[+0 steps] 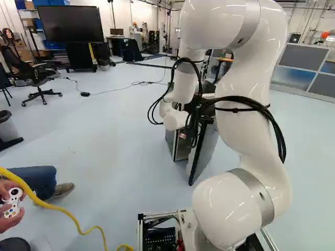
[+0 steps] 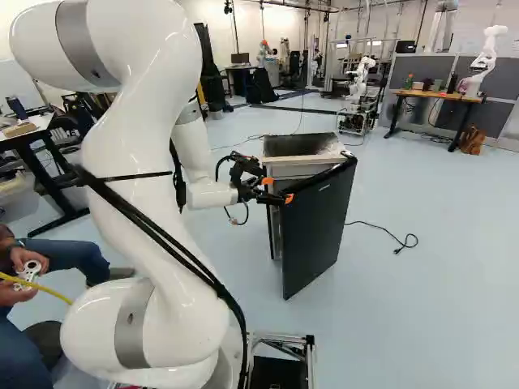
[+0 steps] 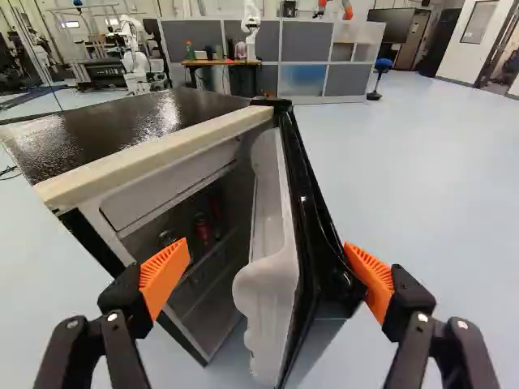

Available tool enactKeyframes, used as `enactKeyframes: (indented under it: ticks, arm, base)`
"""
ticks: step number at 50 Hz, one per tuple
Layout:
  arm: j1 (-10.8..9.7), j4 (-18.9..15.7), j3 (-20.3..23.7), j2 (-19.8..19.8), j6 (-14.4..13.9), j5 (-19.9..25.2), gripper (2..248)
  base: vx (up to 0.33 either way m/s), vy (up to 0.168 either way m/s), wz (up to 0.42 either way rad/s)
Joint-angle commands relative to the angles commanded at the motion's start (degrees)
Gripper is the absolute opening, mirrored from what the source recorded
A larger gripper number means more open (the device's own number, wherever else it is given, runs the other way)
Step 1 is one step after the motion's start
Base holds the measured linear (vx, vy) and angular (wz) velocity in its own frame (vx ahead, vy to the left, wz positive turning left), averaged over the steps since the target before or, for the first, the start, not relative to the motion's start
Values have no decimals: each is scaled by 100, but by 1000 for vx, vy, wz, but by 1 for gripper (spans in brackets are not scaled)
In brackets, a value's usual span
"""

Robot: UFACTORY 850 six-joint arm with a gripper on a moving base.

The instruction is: Grab a drink from the fridge

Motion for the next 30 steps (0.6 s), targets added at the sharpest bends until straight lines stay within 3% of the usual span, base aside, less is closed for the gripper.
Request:
enactKeyframes:
  ticks: [30]
  arm:
    - [-62,325,6,4,0,0,247]
  base:
    - [0,0,0]
